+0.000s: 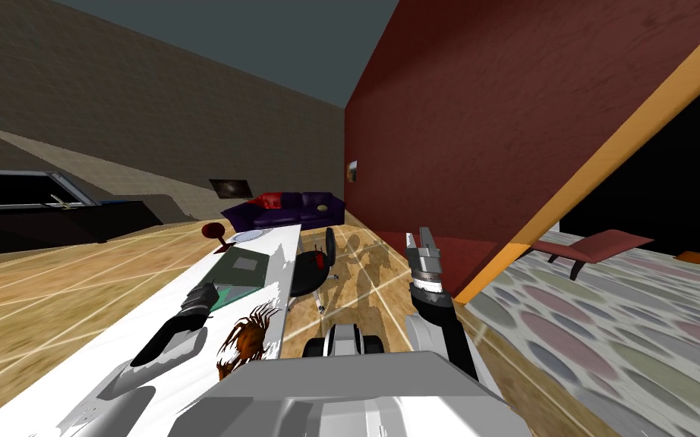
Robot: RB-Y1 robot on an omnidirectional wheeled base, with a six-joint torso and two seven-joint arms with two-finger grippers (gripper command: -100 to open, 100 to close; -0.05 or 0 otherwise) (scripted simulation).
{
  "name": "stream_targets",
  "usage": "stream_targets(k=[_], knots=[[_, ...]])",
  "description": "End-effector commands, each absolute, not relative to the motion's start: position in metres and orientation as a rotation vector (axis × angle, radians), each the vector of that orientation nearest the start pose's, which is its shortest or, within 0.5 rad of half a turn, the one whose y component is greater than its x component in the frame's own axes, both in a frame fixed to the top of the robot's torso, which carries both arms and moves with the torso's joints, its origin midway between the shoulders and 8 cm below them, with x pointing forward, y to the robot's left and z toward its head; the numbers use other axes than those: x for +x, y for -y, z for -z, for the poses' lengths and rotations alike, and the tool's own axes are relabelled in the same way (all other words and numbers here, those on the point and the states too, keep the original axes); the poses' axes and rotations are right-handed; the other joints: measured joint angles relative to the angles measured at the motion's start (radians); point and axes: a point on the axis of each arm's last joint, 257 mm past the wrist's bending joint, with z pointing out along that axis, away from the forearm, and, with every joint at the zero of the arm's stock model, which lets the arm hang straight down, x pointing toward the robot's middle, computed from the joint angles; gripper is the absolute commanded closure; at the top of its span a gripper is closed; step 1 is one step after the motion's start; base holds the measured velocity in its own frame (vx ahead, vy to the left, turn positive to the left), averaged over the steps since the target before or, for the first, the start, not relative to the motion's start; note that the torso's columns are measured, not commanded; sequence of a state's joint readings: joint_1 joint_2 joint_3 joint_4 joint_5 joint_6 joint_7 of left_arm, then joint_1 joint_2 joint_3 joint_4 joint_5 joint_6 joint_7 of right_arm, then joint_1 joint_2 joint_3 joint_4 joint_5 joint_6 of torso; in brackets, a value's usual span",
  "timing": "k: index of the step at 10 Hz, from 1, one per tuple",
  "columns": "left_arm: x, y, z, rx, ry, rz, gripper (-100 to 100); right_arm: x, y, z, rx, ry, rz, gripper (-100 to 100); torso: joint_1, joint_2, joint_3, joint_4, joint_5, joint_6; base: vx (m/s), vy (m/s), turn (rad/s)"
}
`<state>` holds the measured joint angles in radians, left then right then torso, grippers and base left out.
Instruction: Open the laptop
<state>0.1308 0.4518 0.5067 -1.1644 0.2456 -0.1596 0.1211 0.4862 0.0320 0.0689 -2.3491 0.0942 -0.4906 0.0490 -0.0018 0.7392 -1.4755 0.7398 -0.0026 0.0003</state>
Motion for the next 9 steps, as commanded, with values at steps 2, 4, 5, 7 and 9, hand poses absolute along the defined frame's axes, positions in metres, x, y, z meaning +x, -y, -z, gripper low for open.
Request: stream_targets(k=[2,4,5,7,9], knots=[[0.375,-0.671,0.279,-1.486,-0.837,0.623,100,0.335,0.246,-0.057,0.555,-0.599,-1.283,0,-0.001,0.001,0.0,0.0,0.0,0.0,0.0,0.0,0.0],[0.378,-0.667,0.287,-1.534,-0.805,0.658,100,0.335,0.246,-0.057,0.555,-0.599,-1.283,0,-0.001,0.001,0.0,0.0,0.0,-0.001,-0.016,0.007,-0.053],[0.379,-0.665,0.289,-1.555,-0.787,0.676,100,0.335,0.246,-0.058,0.555,-0.599,-1.283,0,0.0,0.001,0.001,0.0,0.002,0.003,-0.04,0.019,-0.132],[0.379,-0.665,0.289,-1.555,-0.787,0.676,100,0.335,0.246,-0.057,0.555,-0.599,-1.283,0,0.002,-0.004,-0.002,-0.002,0.003,0.003,-0.014,0.006,-0.046],[0.379,-0.673,0.278,-1.556,-0.786,0.673,-100,0.335,0.246,-0.057,0.555,-0.599,-1.283,0,0.002,-0.003,-0.002,-0.002,0.003,0.0,-0.008,-0.004,-0.025]])
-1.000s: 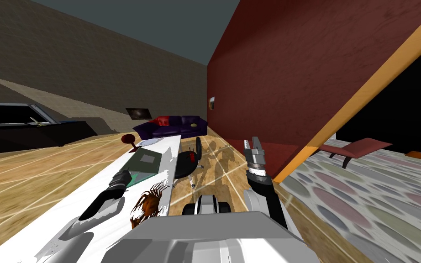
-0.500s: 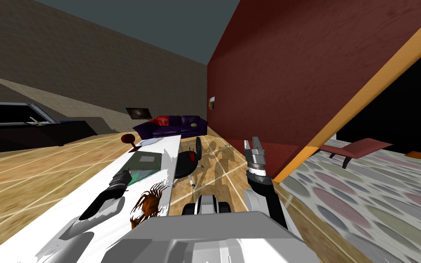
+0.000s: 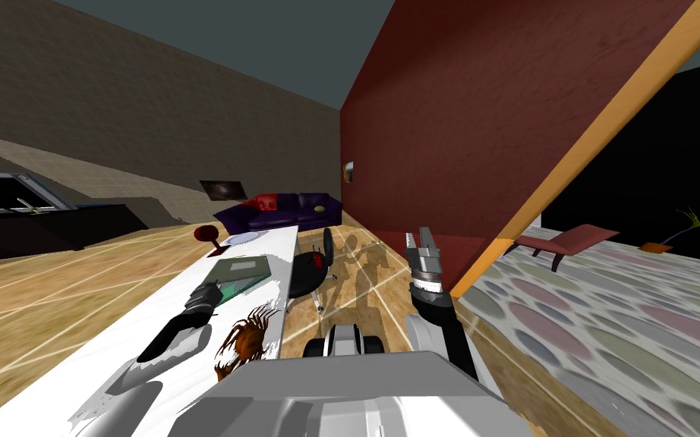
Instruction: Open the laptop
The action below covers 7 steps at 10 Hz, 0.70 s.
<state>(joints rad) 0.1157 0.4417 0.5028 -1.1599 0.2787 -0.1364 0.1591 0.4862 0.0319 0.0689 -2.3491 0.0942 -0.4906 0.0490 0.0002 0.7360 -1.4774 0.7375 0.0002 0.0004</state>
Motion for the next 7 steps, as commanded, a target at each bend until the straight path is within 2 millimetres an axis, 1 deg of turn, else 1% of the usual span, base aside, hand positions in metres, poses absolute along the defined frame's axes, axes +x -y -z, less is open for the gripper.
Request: stream_targets(k=[1,3,4,6,7], knots=[[0.38,-0.677,0.273,-1.556,-0.784,0.672,-100,0.335,0.246,-0.057,0.555,-0.599,-1.283,0,-0.001,0.002,0.001,0.001,0.0,0.0,-0.01,-0.038,-0.001],[0.38,-0.684,0.262,-1.556,-0.783,0.671,-100,0.335,0.246,-0.057,0.555,-0.599,-1.283,0,-0.002,0.003,0.002,0.001,-0.001,0.0,-0.011,-0.039,-0.007],[0.381,-0.69,0.251,-1.557,-0.781,0.669,-100,0.335,0.246,-0.057,0.555,-0.599,-1.283,0,0.0,0.002,0.002,0.001,0.0,0.0,-0.015,-0.049,-0.019],[0.382,-0.696,0.24,-1.557,-0.781,0.669,-100,0.335,0.246,-0.057,0.555,-0.599,-1.283,0,-0.002,0.004,0.002,0.002,-0.003,-0.001,-0.015,-0.039,-0.009],[0.382,-0.692,0.247,-1.564,-0.784,0.666,-100,0.335,0.246,-0.057,0.555,-0.599,-1.283,0,-0.003,0.004,0.002,0.003,-0.004,-0.001,-0.001,-0.008,0.001]])
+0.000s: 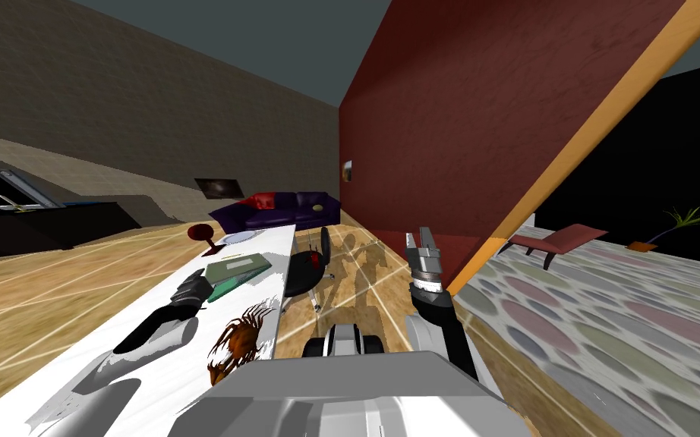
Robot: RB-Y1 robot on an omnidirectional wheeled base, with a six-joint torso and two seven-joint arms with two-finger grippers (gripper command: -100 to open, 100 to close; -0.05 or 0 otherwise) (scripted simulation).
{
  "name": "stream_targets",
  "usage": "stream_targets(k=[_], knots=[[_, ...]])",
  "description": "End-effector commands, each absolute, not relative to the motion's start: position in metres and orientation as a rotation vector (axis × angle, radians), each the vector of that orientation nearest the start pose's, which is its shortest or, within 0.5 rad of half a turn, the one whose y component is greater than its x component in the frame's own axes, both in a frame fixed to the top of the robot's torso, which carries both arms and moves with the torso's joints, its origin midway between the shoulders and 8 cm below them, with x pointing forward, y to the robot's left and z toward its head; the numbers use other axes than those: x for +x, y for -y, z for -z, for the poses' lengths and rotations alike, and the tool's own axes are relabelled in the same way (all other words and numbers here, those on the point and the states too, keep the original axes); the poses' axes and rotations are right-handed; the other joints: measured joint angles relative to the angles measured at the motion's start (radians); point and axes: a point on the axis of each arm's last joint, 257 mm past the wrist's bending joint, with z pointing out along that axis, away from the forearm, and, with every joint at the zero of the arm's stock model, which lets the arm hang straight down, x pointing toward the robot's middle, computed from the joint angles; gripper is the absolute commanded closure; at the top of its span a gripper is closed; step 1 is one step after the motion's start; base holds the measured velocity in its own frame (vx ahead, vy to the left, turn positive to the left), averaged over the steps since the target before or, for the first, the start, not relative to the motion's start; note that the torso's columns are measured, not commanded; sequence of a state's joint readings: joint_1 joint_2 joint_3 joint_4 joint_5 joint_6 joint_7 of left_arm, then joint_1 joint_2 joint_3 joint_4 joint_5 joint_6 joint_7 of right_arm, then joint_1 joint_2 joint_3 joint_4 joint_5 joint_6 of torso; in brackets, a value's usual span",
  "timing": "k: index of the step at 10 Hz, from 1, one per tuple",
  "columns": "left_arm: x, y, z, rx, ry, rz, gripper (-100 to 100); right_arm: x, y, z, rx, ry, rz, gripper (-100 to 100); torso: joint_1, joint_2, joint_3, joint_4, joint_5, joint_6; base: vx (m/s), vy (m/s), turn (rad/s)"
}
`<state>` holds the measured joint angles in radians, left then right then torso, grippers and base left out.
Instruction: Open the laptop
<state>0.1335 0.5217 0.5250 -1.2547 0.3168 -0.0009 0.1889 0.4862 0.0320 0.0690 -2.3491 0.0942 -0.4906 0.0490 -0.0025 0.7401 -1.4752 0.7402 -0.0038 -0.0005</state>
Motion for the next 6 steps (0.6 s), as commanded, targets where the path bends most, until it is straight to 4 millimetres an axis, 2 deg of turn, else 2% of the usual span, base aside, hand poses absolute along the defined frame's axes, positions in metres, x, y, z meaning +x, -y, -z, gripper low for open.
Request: stream_targets(k=[1,6], knots=[[0.3813,-0.6922,0.2477,-1.568,-0.784,0.665,0,0.3351,0.246,-0.0575,0.555,-0.599,-1.283,0,0.001,-0.001,0.0,-0.001,0.002,0.0,0.0,0.0,0.0],[0.3815,-0.6898,0.2515,-1.575,-0.787,0.667,0,0.3351,0.246,-0.0575,0.555,-0.599,-1.283,0,0.004,-0.002,-0.001,-0.002,0.003,0.0,-0.001,-0.003,-0.004]])
